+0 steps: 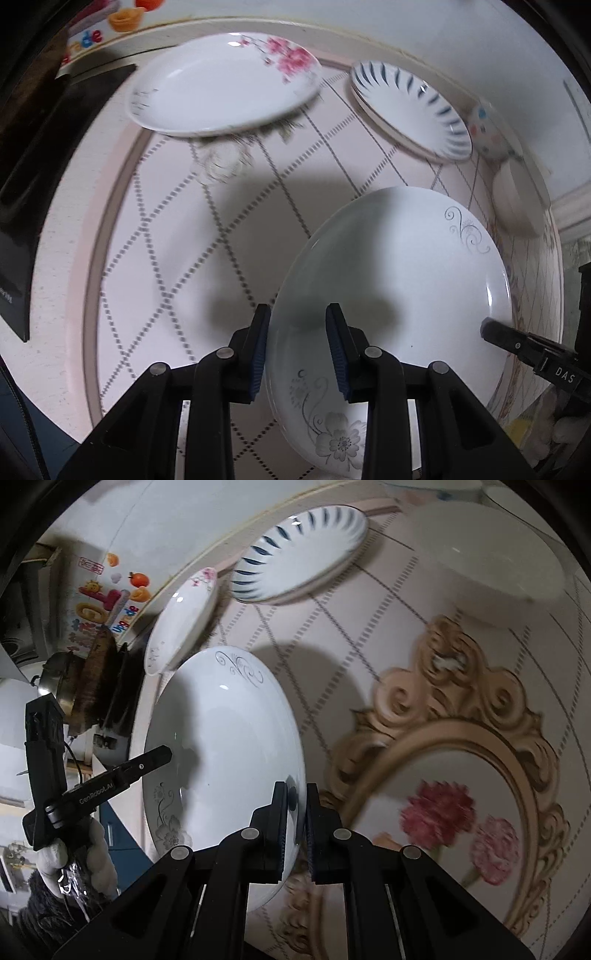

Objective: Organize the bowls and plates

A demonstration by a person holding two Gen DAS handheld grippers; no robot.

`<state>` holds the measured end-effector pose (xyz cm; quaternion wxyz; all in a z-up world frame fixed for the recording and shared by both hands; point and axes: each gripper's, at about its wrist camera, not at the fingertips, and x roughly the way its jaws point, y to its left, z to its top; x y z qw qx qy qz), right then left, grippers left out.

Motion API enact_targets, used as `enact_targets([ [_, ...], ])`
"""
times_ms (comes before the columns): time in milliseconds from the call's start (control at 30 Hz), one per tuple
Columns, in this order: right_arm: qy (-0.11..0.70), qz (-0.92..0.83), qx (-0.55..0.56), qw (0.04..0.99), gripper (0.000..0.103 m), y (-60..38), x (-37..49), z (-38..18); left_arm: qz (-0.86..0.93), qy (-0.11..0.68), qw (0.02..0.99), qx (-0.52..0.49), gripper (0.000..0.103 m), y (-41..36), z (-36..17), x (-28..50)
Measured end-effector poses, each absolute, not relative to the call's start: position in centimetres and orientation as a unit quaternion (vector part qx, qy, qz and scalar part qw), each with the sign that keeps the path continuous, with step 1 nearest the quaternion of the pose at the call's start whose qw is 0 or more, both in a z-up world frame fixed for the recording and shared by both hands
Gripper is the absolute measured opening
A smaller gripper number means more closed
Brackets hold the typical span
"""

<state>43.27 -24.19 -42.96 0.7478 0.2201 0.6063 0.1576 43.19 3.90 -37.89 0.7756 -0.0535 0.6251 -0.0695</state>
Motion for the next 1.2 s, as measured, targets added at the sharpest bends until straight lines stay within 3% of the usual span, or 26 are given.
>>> enact_targets([
  [1000,0.624,0.136,0.267,0.722,0.012,-27.3,42.8,-45.1,-0.079,0.649,0.757,-0.007,0.028,0.7,-39.3,43.6],
  [1200,0.633,0.128,0.271,0.714,0.012,-28.3,43.0,-43.8,-0.073,0.642,0.763,-0.009,0.028,1.1,-37.6,43.9],
])
